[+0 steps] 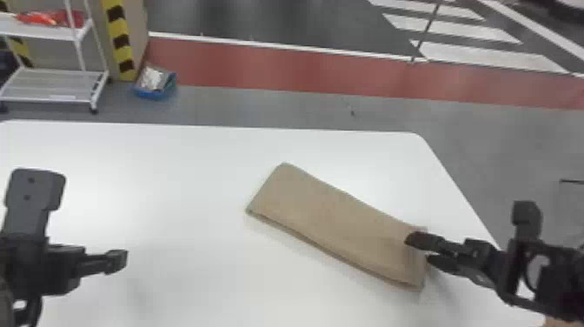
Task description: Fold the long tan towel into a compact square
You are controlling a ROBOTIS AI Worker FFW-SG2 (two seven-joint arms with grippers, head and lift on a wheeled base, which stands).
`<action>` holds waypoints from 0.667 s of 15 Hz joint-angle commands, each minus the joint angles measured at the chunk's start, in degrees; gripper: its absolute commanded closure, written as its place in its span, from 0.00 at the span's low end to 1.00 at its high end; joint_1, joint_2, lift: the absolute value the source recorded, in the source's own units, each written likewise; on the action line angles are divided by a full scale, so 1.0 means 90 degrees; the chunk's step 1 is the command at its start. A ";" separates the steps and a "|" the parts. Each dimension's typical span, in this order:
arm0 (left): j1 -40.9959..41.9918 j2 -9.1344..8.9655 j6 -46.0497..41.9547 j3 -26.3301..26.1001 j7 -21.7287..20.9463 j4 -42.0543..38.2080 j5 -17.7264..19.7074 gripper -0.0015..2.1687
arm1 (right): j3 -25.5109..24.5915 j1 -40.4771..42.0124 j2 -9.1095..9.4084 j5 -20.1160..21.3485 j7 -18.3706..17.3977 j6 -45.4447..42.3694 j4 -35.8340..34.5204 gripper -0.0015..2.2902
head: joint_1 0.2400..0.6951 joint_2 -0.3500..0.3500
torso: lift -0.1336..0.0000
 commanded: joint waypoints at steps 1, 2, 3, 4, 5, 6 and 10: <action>0.0010 0.0023 0.0005 0.0020 0.0000 -0.0011 0.0001 0.04 | 0.0032 0.0028 0.0012 0.0013 0.0044 0.0033 0.0003 0.26 | 1.00 0.19 | 0.07; 0.0010 0.0023 0.0005 0.0020 0.0000 -0.0011 0.0001 0.04 | 0.0022 0.0067 0.0012 0.0013 0.0063 0.0033 -0.0006 0.36 | 1.00 0.19 | 0.07; 0.0010 0.0023 0.0005 0.0020 -0.0010 -0.0011 0.0001 0.04 | -0.0027 0.0116 0.0022 0.0013 0.0093 0.0033 -0.0016 0.44 | 1.00 0.20 | 0.07; 0.0010 0.0023 0.0005 0.0020 -0.0010 -0.0011 0.0011 0.04 | -0.0075 0.0145 0.0022 0.0003 0.0161 0.0033 -0.0026 0.52 | 1.00 0.20 | 0.07; 0.0010 0.0023 0.0005 0.0020 -0.0010 -0.0001 0.0011 0.04 | -0.0144 0.0204 0.0012 -0.0075 0.0190 0.0033 -0.0055 0.61 | 1.00 0.20 | 0.07; 0.0010 0.0023 0.0005 0.0020 -0.0010 -0.0011 0.0011 0.04 | -0.0202 0.0214 0.0012 -0.0075 0.0288 0.0033 -0.0085 0.65 | 1.00 0.20 | 0.07; 0.0000 0.0013 0.0005 -0.0039 -0.0010 -0.0011 0.0001 0.04 | -0.0486 0.0292 0.0061 -0.0251 0.0581 0.0033 -0.0319 0.70 | 1.00 0.18 | 0.07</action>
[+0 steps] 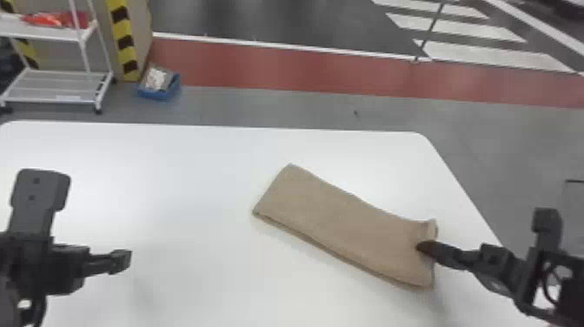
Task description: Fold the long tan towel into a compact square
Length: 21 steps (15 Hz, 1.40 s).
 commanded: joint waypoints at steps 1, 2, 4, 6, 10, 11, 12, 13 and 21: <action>-0.0009 -0.0004 0.0001 -0.0017 0.0000 -0.0004 -0.0003 0.04 | -0.0260 0.0041 0.0032 -0.0193 0.0074 0.0033 -0.0226 0.70 | 1.00 0.18 | 0.07; -0.0009 -0.0004 0.0001 -0.0007 0.0000 -0.0004 -0.0003 0.04 | -0.0416 0.0100 0.0032 -0.0340 0.0103 0.0033 -0.0334 0.70 | 1.00 0.17 | 0.07; 0.0000 -0.0004 0.0001 0.0002 0.0000 -0.0004 -0.0003 0.04 | -0.0758 0.0295 0.0032 -0.0740 0.0142 0.0033 -0.0588 0.70 | 1.00 0.16 | 0.07; 0.0010 -0.0004 0.0001 -0.0017 0.0000 0.0006 -0.0003 0.04 | -0.1119 0.0480 0.0042 -0.0975 0.0289 0.0033 -0.0959 0.70 | 1.00 0.14 | 0.07; 0.0010 0.0005 -0.0019 -0.0017 -0.0019 0.0016 -0.0003 0.04 | -0.1930 0.0647 0.0032 -0.1453 0.0386 0.0033 -0.1369 0.70 | 1.00 0.10 | 0.07; 0.0010 0.0005 0.0001 -0.0027 -0.0049 0.0006 -0.0003 0.04 | -0.1891 0.0637 0.0013 -0.1434 0.0367 0.0033 -0.1379 0.70 | 1.00 0.06 | 0.07; 0.0020 0.0005 0.0001 -0.0056 -0.0078 0.0006 -0.0003 0.04 | -0.1774 0.0578 0.0013 -0.1365 0.0289 0.0033 -0.1369 0.70 | 1.00 0.05 | 0.07; 0.0049 0.0005 0.0001 -0.0066 -0.0098 -0.0004 -0.0013 0.04 | -0.1627 0.0471 0.0042 -0.1336 0.0123 0.0033 -0.1349 0.70 | 1.00 0.04 | 0.07; 0.0186 0.0103 0.0001 0.0022 -0.0185 -0.0121 -0.0042 0.04 | -0.0573 -0.0301 0.0394 -0.1277 -0.1010 0.0033 -0.0549 0.70 | 1.00 0.15 | 0.07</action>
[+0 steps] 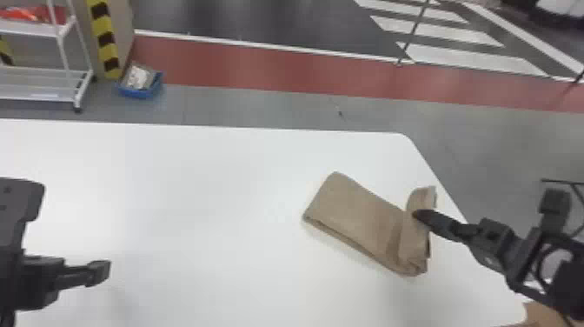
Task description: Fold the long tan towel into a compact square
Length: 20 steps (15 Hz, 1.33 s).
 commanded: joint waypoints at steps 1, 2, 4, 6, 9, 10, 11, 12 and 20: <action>0.0014 0.0014 0.0000 0.0061 -0.0047 -0.0004 0.0000 0.04 | 0.0154 -0.0098 0.0127 0.0010 -0.0210 0.0033 0.0193 0.70 | 1.00 0.17 | 0.07; 0.0024 0.0023 0.0000 0.0090 -0.0047 -0.0014 0.0000 0.04 | 0.0154 -0.0146 0.0127 -0.0019 -0.0297 0.0033 0.0281 0.70 | 1.00 0.18 | 0.07; 0.0034 0.0023 0.0000 0.0159 -0.0077 -0.0063 0.0000 0.04 | 0.0047 -0.0225 0.0127 0.0020 -0.0434 0.0033 0.0369 0.70 | 1.00 0.20 | 0.07; 0.0044 0.0023 0.0000 0.0159 -0.0077 -0.0063 0.0000 0.04 | -0.0129 -0.0234 0.0117 -0.0039 -0.0493 0.0033 0.0369 0.70 | 1.00 0.20 | 0.07; 0.0044 0.0023 0.0000 0.0139 -0.0077 -0.0063 -0.0010 0.04 | -0.0461 -0.0244 0.0107 -0.0146 -0.0522 0.0033 0.0369 0.70 | 1.00 0.18 | 0.07; 0.0044 0.0023 0.0000 0.0120 -0.0077 -0.0063 -0.0010 0.04 | -0.0490 -0.0205 0.0117 -0.0146 -0.0522 0.0033 0.0399 0.70 | 1.00 0.17 | 0.07; 0.0044 0.0023 0.0000 0.0081 -0.0077 -0.0063 -0.0029 0.04 | -0.0481 -0.0156 0.0175 -0.0175 -0.0532 0.0033 0.0467 0.70 | 1.00 0.15 | 0.07; 0.0044 0.0023 0.0000 0.0071 -0.0077 -0.0063 -0.0039 0.04 | -0.0451 -0.0137 0.0254 -0.0195 -0.0542 0.0033 0.0545 0.70 | 1.00 0.14 | 0.07; 0.0053 0.0062 0.0000 0.0149 -0.0116 -0.0043 -0.0088 0.04 | 0.0174 0.0029 0.0654 -0.0224 -0.0756 -0.2363 0.0975 0.55 | 1.00 0.16 | 0.07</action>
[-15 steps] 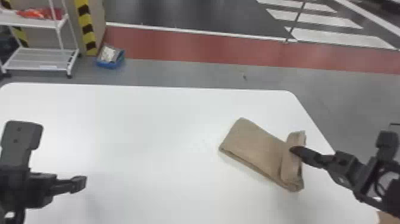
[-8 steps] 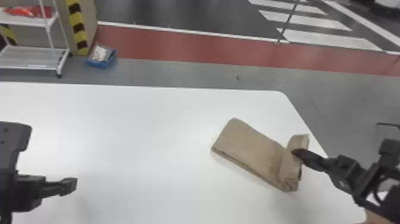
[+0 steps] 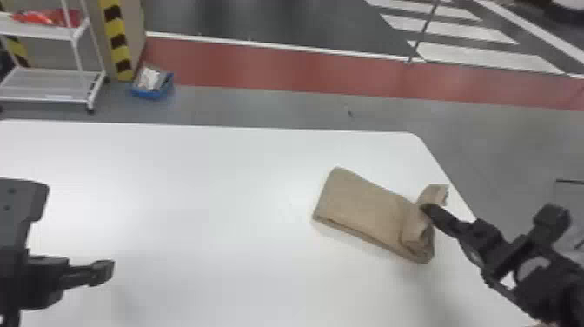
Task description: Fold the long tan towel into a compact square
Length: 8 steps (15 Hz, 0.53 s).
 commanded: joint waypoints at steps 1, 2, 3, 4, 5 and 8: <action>-0.0019 0.0006 0.0000 0.0011 -0.0005 0.0021 -0.0031 0.04 | 0.0108 0.0002 -0.0005 -0.0009 0.0011 -0.0077 0.0017 0.39 | 1.00 0.16 | 0.07; -0.0038 0.0006 0.0000 -0.0019 -0.0005 0.0031 -0.0031 0.04 | 0.0186 0.0002 -0.0034 0.0020 0.0020 -0.0097 0.0017 0.36 | 1.00 0.16 | 0.07; -0.0048 -0.0003 0.0000 -0.0048 0.0005 0.0031 -0.0050 0.04 | 0.0284 0.0031 -0.0044 0.0010 0.0020 -0.0116 0.0026 0.17 | 1.00 0.17 | 0.07; -0.0038 -0.0003 0.0000 -0.0067 0.0005 0.0041 -0.0060 0.04 | 0.0323 0.0041 -0.0044 0.0020 0.0011 -0.0155 0.0046 0.02 | 1.00 0.17 | 0.07; -0.0048 0.0006 0.0000 -0.0067 0.0005 0.0050 -0.0060 0.04 | 0.0371 0.0041 -0.0034 0.0010 0.0020 -0.0155 0.0056 0.00 | 1.00 0.18 | 0.07; -0.0048 -0.0003 0.0000 -0.0067 0.0005 0.0070 -0.0070 0.04 | 0.0469 0.0100 -0.0025 -0.0019 0.0099 -0.0312 0.0065 0.01 | 1.00 0.20 | 0.07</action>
